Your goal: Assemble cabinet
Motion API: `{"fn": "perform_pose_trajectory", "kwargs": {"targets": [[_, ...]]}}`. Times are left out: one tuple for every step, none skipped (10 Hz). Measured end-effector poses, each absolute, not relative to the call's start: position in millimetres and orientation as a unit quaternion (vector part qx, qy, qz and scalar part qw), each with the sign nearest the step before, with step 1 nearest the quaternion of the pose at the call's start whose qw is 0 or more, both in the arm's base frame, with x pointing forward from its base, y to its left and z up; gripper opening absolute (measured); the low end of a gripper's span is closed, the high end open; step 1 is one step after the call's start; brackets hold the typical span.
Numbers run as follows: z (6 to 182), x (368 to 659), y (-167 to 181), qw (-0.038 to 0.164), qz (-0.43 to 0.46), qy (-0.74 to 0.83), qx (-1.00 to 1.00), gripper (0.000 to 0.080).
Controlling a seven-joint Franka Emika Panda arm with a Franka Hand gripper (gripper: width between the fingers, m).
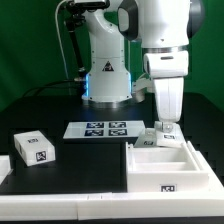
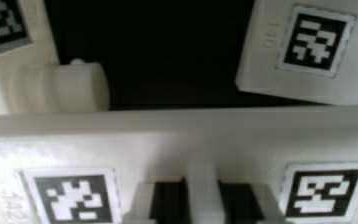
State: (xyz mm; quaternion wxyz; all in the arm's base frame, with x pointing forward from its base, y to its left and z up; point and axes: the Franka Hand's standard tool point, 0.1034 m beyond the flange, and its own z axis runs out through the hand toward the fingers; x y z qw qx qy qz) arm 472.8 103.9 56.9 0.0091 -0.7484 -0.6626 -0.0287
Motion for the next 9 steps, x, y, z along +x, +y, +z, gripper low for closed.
{"fn": "perform_pose_trajectory", "kwargs": {"targets": [[57.0,473.4,104.3,0.009,-0.029,-0.661,-0.75,0.007],[57.5,474.1,104.5,0.009,-0.029,-0.659,-0.751,0.007],[57.6,474.4,104.1,0.009,-0.029,-0.659,-0.752,0.007],[57.3,474.0,103.5,0.009,-0.029,-0.658,-0.752,0.007],[57.3,474.1,103.5,0.009,-0.029,-0.658,-0.752,0.007],[57.3,474.1,103.6,0.009,-0.029,-0.658,-0.752,0.007],[57.3,474.1,103.6,0.009,-0.029,-0.658,-0.752,0.007],[57.0,474.4,103.5,0.009,-0.029,-0.658,-0.752,0.007],[56.7,482.2,103.4,0.009,-0.031,-0.659,-0.752,0.007]]}}
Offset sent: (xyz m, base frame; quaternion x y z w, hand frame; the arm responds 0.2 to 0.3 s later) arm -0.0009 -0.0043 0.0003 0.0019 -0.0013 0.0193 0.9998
